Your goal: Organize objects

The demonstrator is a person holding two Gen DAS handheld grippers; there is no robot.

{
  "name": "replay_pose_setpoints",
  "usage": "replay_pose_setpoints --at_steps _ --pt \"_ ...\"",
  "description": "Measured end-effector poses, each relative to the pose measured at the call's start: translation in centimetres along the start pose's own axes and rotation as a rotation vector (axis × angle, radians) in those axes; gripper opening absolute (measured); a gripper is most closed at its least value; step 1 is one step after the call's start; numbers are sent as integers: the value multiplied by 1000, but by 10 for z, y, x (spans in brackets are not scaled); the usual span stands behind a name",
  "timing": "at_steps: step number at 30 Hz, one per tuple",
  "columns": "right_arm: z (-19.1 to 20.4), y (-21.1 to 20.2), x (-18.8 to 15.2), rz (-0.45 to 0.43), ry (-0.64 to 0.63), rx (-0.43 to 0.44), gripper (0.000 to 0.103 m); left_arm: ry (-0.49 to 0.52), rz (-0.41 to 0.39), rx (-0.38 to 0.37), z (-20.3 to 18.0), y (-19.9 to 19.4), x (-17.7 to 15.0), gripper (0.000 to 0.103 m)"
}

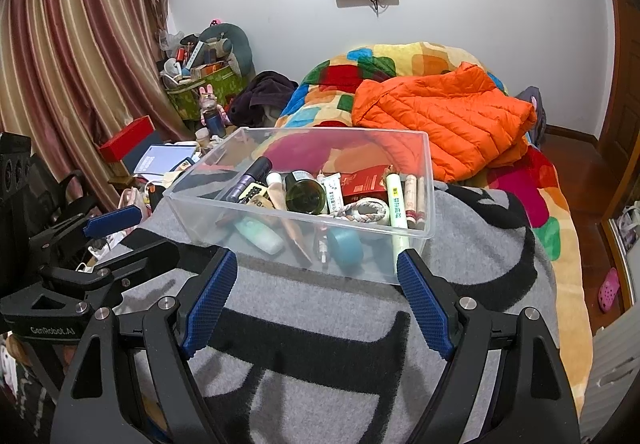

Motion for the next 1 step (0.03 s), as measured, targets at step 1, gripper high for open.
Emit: replay_pose_setpoints --at_steps 1 --pt "0 0 0 0 1 1 80 -2 4 -1 1 0 0 94"
Point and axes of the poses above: each gripper's, at about its wrist camera, not at the fingertips, and y roughly the way its jaws point, z to its left, x to its top, the point moved 1 cm from there along y, roughly the way its jaws point, and after that the axes turned 13 degrees about x, right-handed, at the moved point
